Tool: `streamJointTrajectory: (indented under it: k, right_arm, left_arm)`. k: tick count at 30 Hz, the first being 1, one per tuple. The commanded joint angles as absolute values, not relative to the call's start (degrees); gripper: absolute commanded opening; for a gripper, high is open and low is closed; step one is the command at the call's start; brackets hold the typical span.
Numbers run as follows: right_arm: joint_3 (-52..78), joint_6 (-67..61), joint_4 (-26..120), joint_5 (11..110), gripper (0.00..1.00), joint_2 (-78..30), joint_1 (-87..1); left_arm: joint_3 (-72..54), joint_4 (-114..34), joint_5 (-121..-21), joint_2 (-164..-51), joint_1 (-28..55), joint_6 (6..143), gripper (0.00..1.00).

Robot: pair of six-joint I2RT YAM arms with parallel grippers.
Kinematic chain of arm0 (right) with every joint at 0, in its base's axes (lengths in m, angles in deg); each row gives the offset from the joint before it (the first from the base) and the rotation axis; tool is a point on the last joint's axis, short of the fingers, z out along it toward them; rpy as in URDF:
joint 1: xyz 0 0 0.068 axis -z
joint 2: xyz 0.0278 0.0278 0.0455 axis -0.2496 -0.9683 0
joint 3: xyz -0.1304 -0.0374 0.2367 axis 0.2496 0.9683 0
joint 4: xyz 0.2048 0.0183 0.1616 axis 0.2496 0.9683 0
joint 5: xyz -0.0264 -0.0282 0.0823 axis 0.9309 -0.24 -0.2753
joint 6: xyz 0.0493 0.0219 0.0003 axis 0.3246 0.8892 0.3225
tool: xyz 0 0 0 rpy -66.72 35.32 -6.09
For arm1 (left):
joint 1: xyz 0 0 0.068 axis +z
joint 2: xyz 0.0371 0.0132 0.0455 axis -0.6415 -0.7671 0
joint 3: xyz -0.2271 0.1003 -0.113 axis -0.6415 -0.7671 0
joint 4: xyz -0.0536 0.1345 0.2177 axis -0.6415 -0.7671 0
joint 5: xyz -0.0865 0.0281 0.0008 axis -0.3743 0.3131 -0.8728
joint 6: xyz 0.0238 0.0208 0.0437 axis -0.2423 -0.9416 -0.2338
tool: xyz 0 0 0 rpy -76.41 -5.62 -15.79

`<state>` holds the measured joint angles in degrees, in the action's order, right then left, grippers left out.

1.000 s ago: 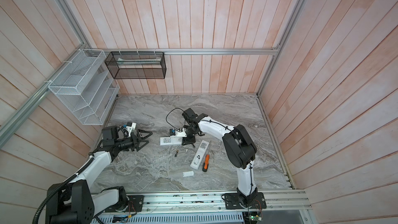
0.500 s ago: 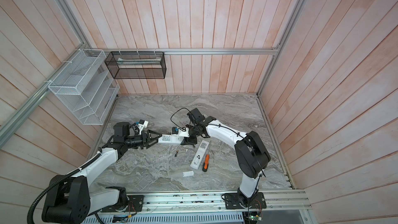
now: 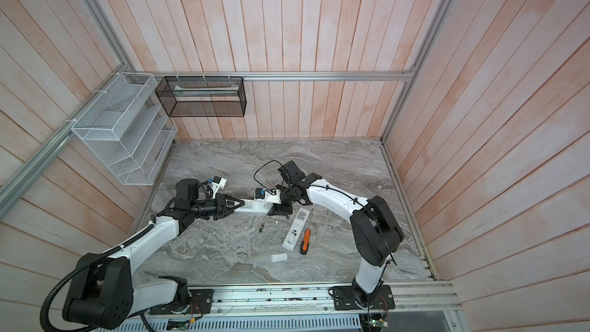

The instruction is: Unload the batteries from the remote control

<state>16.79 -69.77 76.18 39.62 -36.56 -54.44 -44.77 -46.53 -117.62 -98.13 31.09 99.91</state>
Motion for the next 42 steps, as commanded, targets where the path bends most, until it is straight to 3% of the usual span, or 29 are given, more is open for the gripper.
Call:
streamJointTrajectory:
  k: [1, 6, 9, 13, 16, 20, 22, 28, 42]
  right_arm:
    - [16.82, -68.35, 75.49, 38.31, 0.46, -35.96, -54.72]
    - [18.33, -66.26, 72.59, 39.32, 0.67, -33.7, -54.71]
    - [20.73, -60.92, 67.04, 41.57, 0.97, -29.63, -54.54]
    - [26.74, -43.89, 52.7, 48.29, 0.98, -21.12, -53.75]
    - [32.53, -14.36, 39.05, 57.42, 0.98, -14.61, -52.61]
    - [32.22, 5.72, 42.85, 47.67, 0.98, -13.25, -48.05]
    - [31.86, 10.9, 46.71, 47.55, 0.98, -14.0, -46.87]
    - [31.07, 13.59, 51.48, 39.89, 0.98, -20.04, -45.88]
    - [20.95, 15.71, 57.8, 39.48, 0.97, -38.91, -53.04]
  left_arm:
    - [-42.48, -47.62, -116.86, -98.8, 30.94, 97.58, 0.18]
    - [-41.1, -50.23, -116.25, -99.79, 30.91, 95.17, 0.12]
    - [-40.46, -51.29, -115.72, -100.27, 30.92, 93.6, 0.12]
    - [-40.33, -51.65, -115.45, -100.97, 30.88, 92.04, 0.09]
    - [-40.28, -51.74, -114.98, -101.6, 30.9, 90.6, 0.06]
    - [-39.7, -53.38, -114.31, -102.02, 31.35, 87.99, 0.04]
    - [-39.62, -53.95, -113.69, -101.98, 31.8, 87.06, 0.04]
    - [-37.21, -59.01, -109.8, -103.7, 33.6, 82.61, 0.03]
    - [-37.19, -61.35, -107.22, -107.01, 38.15, 80.27, 0.03]
